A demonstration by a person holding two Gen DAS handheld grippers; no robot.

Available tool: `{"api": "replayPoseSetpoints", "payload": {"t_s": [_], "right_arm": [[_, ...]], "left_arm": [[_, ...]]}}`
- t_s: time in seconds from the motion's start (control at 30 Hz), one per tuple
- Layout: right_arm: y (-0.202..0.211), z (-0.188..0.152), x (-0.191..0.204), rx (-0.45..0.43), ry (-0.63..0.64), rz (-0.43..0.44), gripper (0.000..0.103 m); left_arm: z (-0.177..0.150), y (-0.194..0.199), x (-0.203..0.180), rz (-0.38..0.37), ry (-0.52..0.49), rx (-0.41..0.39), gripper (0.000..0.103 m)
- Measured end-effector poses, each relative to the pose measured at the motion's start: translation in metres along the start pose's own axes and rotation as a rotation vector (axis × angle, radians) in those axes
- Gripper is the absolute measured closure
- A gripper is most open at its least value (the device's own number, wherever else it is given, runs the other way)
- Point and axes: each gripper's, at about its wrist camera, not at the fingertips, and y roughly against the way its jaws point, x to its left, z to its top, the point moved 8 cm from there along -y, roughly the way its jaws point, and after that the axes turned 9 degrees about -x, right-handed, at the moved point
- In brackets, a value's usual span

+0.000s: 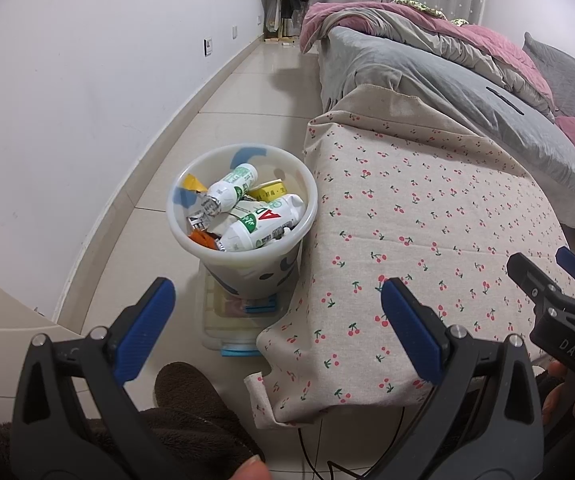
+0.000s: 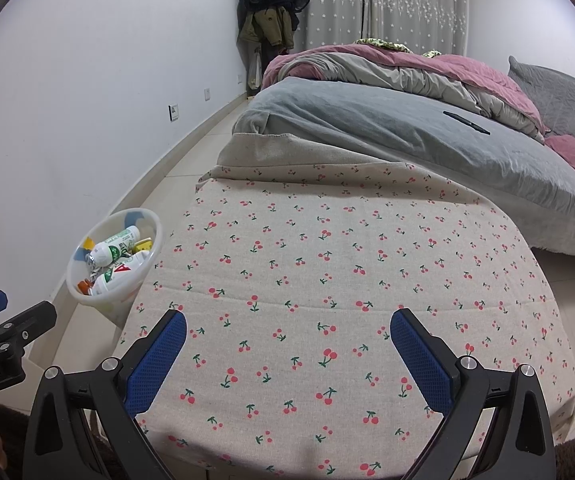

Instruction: Collect trash

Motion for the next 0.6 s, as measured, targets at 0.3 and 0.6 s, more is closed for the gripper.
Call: {"api": "replayPoseSetpoints", "payload": {"t_s": [0.3,0.6], "right_arm": [[0.0000,0.0001,0.0005,-0.001,-0.001,-0.001,0.000],[-0.0002,0.0001,0.0005,-0.001,-0.001,0.000,0.000]], "left_arm": [[0.0002,-0.0002,0.0004,-0.002,0.003,-0.003,0.001],[0.0005,0.0001,0.0001,-0.001,0.004,-0.003,0.001]]}}
